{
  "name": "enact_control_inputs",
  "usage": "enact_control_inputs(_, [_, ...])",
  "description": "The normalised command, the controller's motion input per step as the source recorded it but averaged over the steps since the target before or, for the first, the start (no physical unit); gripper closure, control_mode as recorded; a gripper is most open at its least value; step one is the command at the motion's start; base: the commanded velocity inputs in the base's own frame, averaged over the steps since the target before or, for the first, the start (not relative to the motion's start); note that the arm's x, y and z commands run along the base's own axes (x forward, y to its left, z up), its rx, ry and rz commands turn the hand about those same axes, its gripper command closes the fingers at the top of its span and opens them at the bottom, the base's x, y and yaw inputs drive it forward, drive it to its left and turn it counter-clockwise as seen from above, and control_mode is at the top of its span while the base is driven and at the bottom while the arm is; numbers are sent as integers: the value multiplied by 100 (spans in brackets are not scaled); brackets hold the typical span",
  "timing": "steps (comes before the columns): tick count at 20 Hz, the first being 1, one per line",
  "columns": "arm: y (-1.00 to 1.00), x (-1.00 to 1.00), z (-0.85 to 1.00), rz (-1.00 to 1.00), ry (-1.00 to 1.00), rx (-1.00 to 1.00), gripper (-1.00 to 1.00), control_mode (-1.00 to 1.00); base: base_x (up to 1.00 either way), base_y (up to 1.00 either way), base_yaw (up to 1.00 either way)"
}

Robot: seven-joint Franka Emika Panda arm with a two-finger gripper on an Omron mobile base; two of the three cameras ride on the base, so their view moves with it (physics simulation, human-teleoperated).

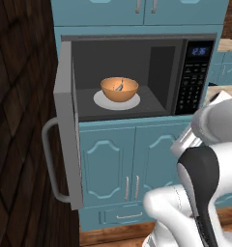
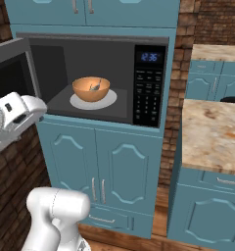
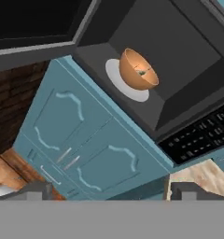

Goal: Place the bowl containing the mushroom and fish in the microwave. Close the microwave door and press the start button to microwave the meal.

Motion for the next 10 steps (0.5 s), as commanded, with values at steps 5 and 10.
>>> enact_control_inputs(5, [38, -65, 37, 1, 2, -34, -100, -100, 0, 0, 0])
enact_control_inputs(10, [64, -30, 4, 0, 0, -38, -100, -100, 0, 0, 0])
